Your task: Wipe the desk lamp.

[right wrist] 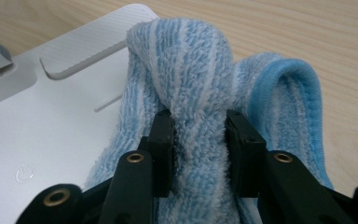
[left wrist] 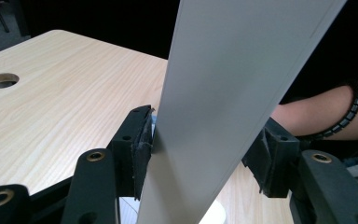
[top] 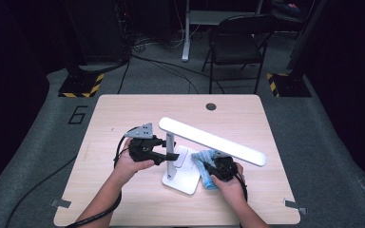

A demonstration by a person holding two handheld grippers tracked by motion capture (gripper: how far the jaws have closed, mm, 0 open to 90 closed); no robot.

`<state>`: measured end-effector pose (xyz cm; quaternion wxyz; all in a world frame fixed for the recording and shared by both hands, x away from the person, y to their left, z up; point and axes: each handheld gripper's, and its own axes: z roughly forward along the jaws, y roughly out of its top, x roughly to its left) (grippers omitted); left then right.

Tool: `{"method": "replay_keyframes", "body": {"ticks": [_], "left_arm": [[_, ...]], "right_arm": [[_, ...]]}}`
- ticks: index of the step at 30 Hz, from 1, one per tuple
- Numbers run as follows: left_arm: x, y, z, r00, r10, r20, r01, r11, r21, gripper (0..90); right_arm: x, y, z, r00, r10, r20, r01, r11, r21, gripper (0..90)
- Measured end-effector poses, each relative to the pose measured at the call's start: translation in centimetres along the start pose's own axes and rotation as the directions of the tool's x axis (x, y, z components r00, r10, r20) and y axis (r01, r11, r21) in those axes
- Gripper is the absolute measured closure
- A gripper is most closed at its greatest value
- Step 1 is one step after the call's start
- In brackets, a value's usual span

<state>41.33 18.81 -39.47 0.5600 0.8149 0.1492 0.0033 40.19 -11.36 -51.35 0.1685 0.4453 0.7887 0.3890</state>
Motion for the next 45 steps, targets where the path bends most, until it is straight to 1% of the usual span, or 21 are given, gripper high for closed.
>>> {"method": "replay_keyframes", "body": {"ticks": [3,5,7,9,10,14,16,19,21,23,27,29,33,34,36,37,39,41,43,44,45], "left_arm": [[-0.1,-0.1,-0.3,1.0,0.007,0.006,-0.007,0.9999,0.008,44.9],[-0.2,-0.2,-0.5,0.9997,0.011,0.02,-0.011,0.9998,0.014,44.6],[-0.3,-0.2,-0.6,0.9997,0.012,0.023,-0.012,0.9998,0.014,44.5],[-0.4,-0.2,-0.8,0.9993,0.012,0.037,-0.013,0.9995,0.027,44.4],[-0.5,-0.3,-0.8,0.9995,0.014,0.027,-0.015,0.9996,0.023,44.4],[-0.8,-0.3,-0.7,0.9985,0.023,0.05,-0.025,0.9988,0.043,44.6],[-0.9,-0.3,-0.7,0.9982,0.026,0.055,-0.028,0.9985,0.047,45.2],[-1.1,-0.3,-0.5,0.9967,0.031,0.076,-0.035,0.9978,0.057,46.4],[-1.2,-0.4,-0.4,0.9962,0.033,0.08,-0.038,0.9975,0.06,47.4],[-1.3,-0.4,-0.4,0.9968,0.043,0.067,-0.047,0.9974,0.055,47.9],[-1.5,-0.5,-0.5,0.9979,0.05,0.04,-0.052,0.9977,0.043,49.0],[-1.5,-0.4,-0.5,0.9982,0.058,0.015,-0.059,0.9974,0.043,49.5],[-1.4,-0.4,-0.2,0.998,0.063,-0.007,-0.063,0.9975,0.033,49.9],[-1.4,-0.3,-0.1,0.9978,0.064,-0.015,-0.064,0.9974,0.033,50.0],[-1.3,-0.1,0.4,0.997,0.067,-0.038,-0.065,0.9973,0.034,50.3],[-1.3,-0.1,0.4,0.997,0.067,-0.038,-0.065,0.9973,0.034,50.3],[-1.1,0.1,0.8,0.9967,0.058,-0.058,-0.056,0.998,0.028,50.3],[-0.8,0.3,1.3,0.9962,0.049,-0.072,-0.047,0.9985,0.027,50.3],[-0.8,0.4,1.5,0.9958,0.046,-0.08,-0.044,0.9988,0.022,50.2],[-0.7,0.5,1.7,0.9953,0.045,-0.086,-0.043,0.9988,0.023,50.3],[-0.6,0.7,1.9,0.9956,0.044,-0.083,-0.042,0.9987,0.028,50.2]], "right_arm": [[0.0,0.3,0.4,1.0,-0.001,-0.007,0.001,1.0,-0.005,66.0],[0.1,0.7,0.7,0.9998,0.004,-0.017,-0.004,1.0,0.015,65.9],[0.1,0.8,0.9,0.9999,-0.006,-0.015,0.006,1.0,0.014,65.9],[0.2,0.9,1.1,0.9998,0.008,-0.017,-0.007,1.0,0.018,65.9],[0.2,1.0,1.2,0.9999,0.001,-0.017,0.0,1.0,0.013,65.9],[0.5,1.5,1.8,0.9995,0.01,-0.03,-0.009,1.0,0.018,65.8],[0.5,1.6,2.0,0.9995,0.002,-0.03,-0.001,1.0,0.018,65.8],[0.6,1.9,2.4,0.9994,-0.011,-0.034,0.012,1.0,0.017,65.6],[0.9,2.1,2.6,0.9994,-0.003,-0.036,0.004,1.0,0.02,65.5],[1.0,2.3,2.8,0.9992,-0.019,-0.034,0.02,1.0,0.016,65.6],[0.8,2.4,3.0,0.9991,-0.005,-0.041,0.005,1.0,0.017,65.5],[0.8,2.5,3.0,0.999,-0.005,-0.043,0.005,1.0,0.018,65.5],[0.5,2.7,3.0,0.9994,-0.008,-0.035,0.009,1.0,0.01,65.5],[0.4,2.8,3.0,0.9996,-0.001,-0.03,0.002,1.0,0.007,65.5],[-0.3,2.9,2.7,0.9998,-0.002,-0.021,0.002,1.0,0.001,65.5],[-0.3,2.9,2.7,0.9998,-0.002,-0.021,0.002,1.0,0.001,65.5],[-0.7,2.9,2.4,0.9998,0.019,-0.01,-0.019,1.0,-0.004,65.4],[-1.3,2.8,2.0,0.9996,0.027,0.001,-0.027,1.0,-0.004,65.3],[-1.6,2.8,1.9,0.9997,0.023,0.006,-0.023,1.0,0.0,65.3],[-1.6,2.7,1.9,0.9989,0.044,0.017,-0.044,0.999,-0.002,65.3],[-1.9,2.7,1.9,0.9993,0.034,0.019,-0.034,0.999,-0.002,65.3]]}}
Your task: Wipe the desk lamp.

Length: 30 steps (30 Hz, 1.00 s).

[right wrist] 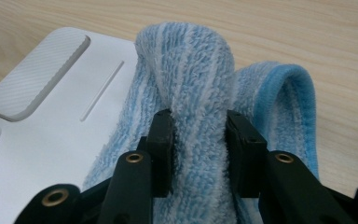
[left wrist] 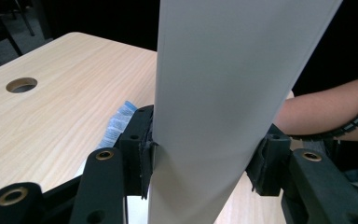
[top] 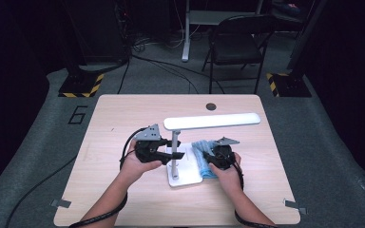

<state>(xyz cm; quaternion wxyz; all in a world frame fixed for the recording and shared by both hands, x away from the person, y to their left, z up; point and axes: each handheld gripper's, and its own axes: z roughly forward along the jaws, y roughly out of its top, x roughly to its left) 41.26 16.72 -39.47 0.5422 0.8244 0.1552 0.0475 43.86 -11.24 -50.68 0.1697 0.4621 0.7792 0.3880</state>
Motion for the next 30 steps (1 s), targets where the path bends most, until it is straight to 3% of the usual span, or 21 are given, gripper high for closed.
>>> {"method": "replay_keyframes", "body": {"ticks": [5,13,17,18,23,24,30], "left_arm": [[0.1,0.1,0.4,0.9996,-0.028,0.0,0.028,0.9995,-0.016,49.4],[0.0,-0.2,-0.4,0.9987,-0.051,0.006,0.051,0.9987,-0.011,46.8],[-0.1,-0.3,-0.6,0.9994,-0.034,-0.006,0.034,0.9994,-0.007,49.4],[-0.1,-0.3,-0.6,0.9995,-0.03,-0.01,0.03,0.9995,-0.009,49.8],[-0.3,-0.3,-0.5,0.9996,-0.01,-0.024,0.01,0.9999,-0.002,50.6],[-0.3,-0.3,-0.5,0.9996,-0.011,-0.025,0.011,0.9999,-0.005,50.7],[-0.3,-0.4,-0.4,0.9997,-0.004,-0.022,0.004,1.0,-0.009,50.8]], "right_arm": [[-0.5,0.1,0.0,0.9997,0.017,0.017,-0.017,1.0,-0.003,65.3],[-0.7,0.5,0.6,0.9998,-0.001,0.018,0.001,1.0,0.003,65.2],[-0.6,0.9,1.0,0.9996,0.014,0.025,-0.014,1.0,0.012,65.1],[-0.8,1.0,1.1,0.9996,-0.008,0.028,0.007,1.0,0.014,65.1],[-0.7,1.4,1.9,0.9992,0.005,0.039,-0.006,1.0,0.02,64.5],[-0.7,1.4,2.2,0.999,-0.013,0.042,0.012,1.0,0.02,63.9],[-0.5,2.0,3.1,0.9981,0.028,0.055,-0.029,0.999,0.014,59.6]]}}
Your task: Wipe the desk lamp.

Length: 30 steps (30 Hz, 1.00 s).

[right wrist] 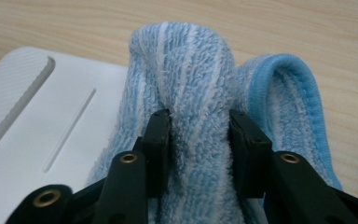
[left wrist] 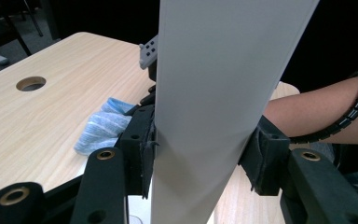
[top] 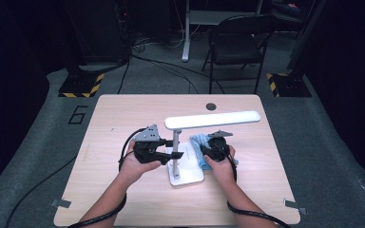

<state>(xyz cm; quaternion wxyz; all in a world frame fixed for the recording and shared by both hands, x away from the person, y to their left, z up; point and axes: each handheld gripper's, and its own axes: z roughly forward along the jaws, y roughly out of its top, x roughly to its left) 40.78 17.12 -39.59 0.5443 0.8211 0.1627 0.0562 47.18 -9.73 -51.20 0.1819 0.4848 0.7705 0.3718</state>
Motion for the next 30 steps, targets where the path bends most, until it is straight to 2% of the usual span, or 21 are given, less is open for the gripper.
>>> {"method": "replay_keyframes", "body": {"ticks": [2,4,6,9,10,11,15,16,17,18,19,22,26,29,30], "left_arm": [[0.1,0.0,0.0,1.0,0.001,0.004,-0.001,1.0,0.003,50.8],[0.1,0.0,0.0,1.0,0.003,0.002,-0.003,1.0,0.003,50.9],[0.0,0.0,0.0,1.0,0.0,-0.003,0.0,1.0,-0.002,50.9],[-0.1,0.0,0.1,1.0,-0.004,-0.001,0.004,1.0,0.001,51.0],[-0.2,-0.1,0.1,0.9999,-0.002,-0.012,0.002,1.0,-0.004,51.1],[-0.2,-0.1,0.1,0.9999,-0.001,-0.016,0.001,1.0,-0.003,51.2],[-0.2,-0.2,0.0,0.9998,-0.004,-0.019,0.004,1.0,-0.006,51.2],[-0.2,-0.2,-0.1,0.9998,0.003,-0.022,-0.003,1.0,-0.006,51.3],[-0.2,-0.2,-0.1,0.9997,-0.002,-0.023,0.002,1.0,-0.007,51.3],[-0.2,-0.3,-0.1,0.9997,-0.003,-0.026,0.003,1.0,-0.009,51.3],[-0.3,-0.3,-0.2,0.9996,-0.003,-0.027,0.002,1.0,-0.008,51.3],[-0.3,-0.3,-0.2,0.9995,0.002,-0.031,-0.002,0.9999,-0.013,51.3],[-0.1,-0.3,-0.2,0.9999,-0.005,-0.011,0.004,1.0,-0.008,51.2],[0.0,-0.4,-0.2,0.9999,-0.013,0.001,0.013,0.9998,-0.014,51.0],[0.1,-0.5,-0.2,0.9999,-0.013,0.006,0.013,0.9997,-0.021,51.0]], "right_arm": [[0.1,0.1,0.2,0.9998,0.016,0.009,-0.016,1.0,-0.006,58.3],[0.2,0.3,0.6,0.9999,-0.005,0.015,0.005,1.0,-0.003,60.9],[0.3,0.2,0.6,0.9998,-0.003,0.017,0.004,1.0,-0.005,62.8],[0.7,-0.1,0.3,0.999,-0.043,0.011,0.043,0.999,0.005,67.4],[1.0,-0.2,0.2,0.9992,-0.039,0.011,0.039,0.999,0.012,68.0],[1.1,-0.3,0.0,0.9978,-0.067,0.003,0.067,0.998,0.013,68.5],[1.9,-1.4,-1.5,0.9972,-0.067,-0.034,0.068,0.997,0.028,69.3],[2.3,-2.3,-2.5,0.9949,-0.086,-0.053,0.087,0.996,0.035,69.5],[2.3,-2.3,-2.5,0.9949,-0.086,-0.053,0.087,0.996,0.035,69.5],[2.4,-3.2,-3.5,0.9912,-0.105,-0.081,0.108,0.993,0.037,69.4],[2.4,-3.2,-3.5,0.9912,-0.105,-0.081,0.108,0.993,0.037,69.4],[2.6,-4.5,-5.1,0.9878,-0.096,-0.123,0.103,0.993,0.049,69.3],[3.1,-5.3,-6.1,0.9858,-0.11,-0.127,0.118,0.991,0.056,69.1],[2.9,-5.3,-5.9,0.9841,-0.123,-0.128,0.13,0.99,0.048,68.3],[2.9,-5.2,-5.7,0.9854,-0.112,-0.128,0.118,0.992,0.043,68.1]]}}
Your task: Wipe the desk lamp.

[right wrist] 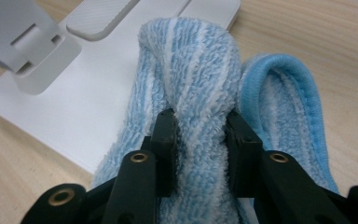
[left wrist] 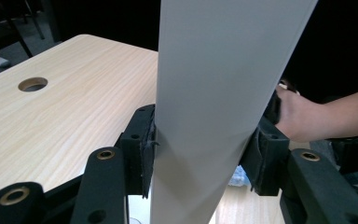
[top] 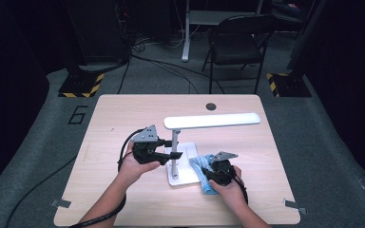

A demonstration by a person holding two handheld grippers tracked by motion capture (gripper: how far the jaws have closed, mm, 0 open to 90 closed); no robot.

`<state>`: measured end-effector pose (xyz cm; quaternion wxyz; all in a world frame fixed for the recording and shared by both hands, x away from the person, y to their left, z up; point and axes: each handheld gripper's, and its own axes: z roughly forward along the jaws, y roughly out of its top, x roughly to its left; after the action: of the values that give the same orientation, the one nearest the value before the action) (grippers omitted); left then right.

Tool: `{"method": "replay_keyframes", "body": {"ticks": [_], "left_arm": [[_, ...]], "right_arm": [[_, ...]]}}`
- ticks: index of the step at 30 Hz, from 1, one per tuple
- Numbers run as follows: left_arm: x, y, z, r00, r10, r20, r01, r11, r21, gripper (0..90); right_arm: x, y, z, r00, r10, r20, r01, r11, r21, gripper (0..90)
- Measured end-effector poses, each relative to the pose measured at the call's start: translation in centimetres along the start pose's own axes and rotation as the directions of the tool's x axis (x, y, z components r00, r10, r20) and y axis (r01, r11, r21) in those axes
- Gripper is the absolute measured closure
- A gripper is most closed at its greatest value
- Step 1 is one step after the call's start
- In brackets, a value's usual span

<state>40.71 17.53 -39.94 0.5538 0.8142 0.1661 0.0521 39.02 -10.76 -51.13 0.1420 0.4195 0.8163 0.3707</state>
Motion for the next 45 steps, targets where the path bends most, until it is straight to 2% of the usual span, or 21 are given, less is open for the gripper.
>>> {"method": "replay_keyframes", "body": {"ticks": [2,7,11,13,14,16,18,19,23,30,32,37,39,45], "left_arm": [[0.1,0.0,0.0,1.0,0.007,0.005,-0.007,1.0,-0.002,50.9],[0.2,0.0,0.0,0.9999,0.012,0.01,-0.012,0.9999,0.0,50.9],[0.2,0.0,0.0,0.9998,0.016,0.01,-0.016,0.9999,0.004,51.0],[0.2,0.1,0.0,0.9998,0.017,0.011,-0.018,0.9998,0.006,51.0],[0.2,0.1,0.0,0.9998,0.018,0.012,-0.018,0.9998,0.007,51.0],[0.2,0.1,-0.1,0.9997,0.02,0.013,-0.021,0.9997,0.011,51.0],[0.2,0.1,0.0,0.9997,0.021,0.012,-0.021,0.9997,0.012,51.1],[0.2,0.1,0.0,0.9997,0.021,0.014,-0.021,0.9997,0.01,51.1],[0.2,0.1,0.0,0.9997,0.02,0.012,-0.02,0.9998,0.009,51.1],[0.1,0.1,0.1,0.9998,0.015,0.013,-0.015,0.9998,0.013,51.1],[0.0,0.2,0.2,0.9999,0.012,0.002,-0.012,0.9998,0.013,51.1],[0.0,0.2,0.2,0.9999,0.01,-0.005,-0.01,0.9999,0.014,51.1],[-0.1,0.2,0.2,0.9999,0.009,-0.008,-0.009,0.9999,0.011,51.2],[0.0,0.1,0.1,0.9999,0.006,-0.014,-0.006,1.0,0.007,51.1]], "right_arm": [[-0.3,0.2,0.2,1.0,0.003,-0.006,-0.003,1.0,0.004,67.7],[-1.0,1.4,1.5,0.9995,0.022,0.023,-0.022,1.0,-0.009,67.0],[-1.7,2.9,2.9,0.997,0.062,0.046,-0.062,0.998,-0.005,66.3],[-2.4,4.1,4.0,0.9968,0.042,0.068,-0.042,0.999,-0.001,65.3],[-2.4,4.1,4.0,0.9968,0.042,0.068,-0.042,0.999,-0.001,65.3],[-2.9,5.2,5.1,0.9939,0.065,0.089,-0.065,0.998,-0.009,64.3],[-3.0,5.4,5.3,0.9923,0.079,0.095,-0.079,0.997,-0.004,64.1],[-3.2,5.7,5.6,0.9931,0.07,0.095,-0.069,0.998,-0.007,63.9],[-3.5,6.6,6.4,0.9893,0.084,0.119,-0.084,0.996,-0.004,63.7],[-3.1,6.4,6.2,0.99,0.079,0.116,-0.078,0.997,-0.015,67.8],[-2.9,6.1,5.9,0.9919,0.063,0.11,-0.061,0.998,-0.018,68.6],[-2.2,4.8,4.6,0.9952,0.071,0.068,-0.07,0.997,-0.014,69.4],[-2.0,4.1,3.9,0.9976,0.051,0.047,-0.05,0.999,-0.009,69.5],[-0.9,1.9,1.7,0.9994,0.035,-0.004,-0.035,0.999,-0.011,69.8]]}}
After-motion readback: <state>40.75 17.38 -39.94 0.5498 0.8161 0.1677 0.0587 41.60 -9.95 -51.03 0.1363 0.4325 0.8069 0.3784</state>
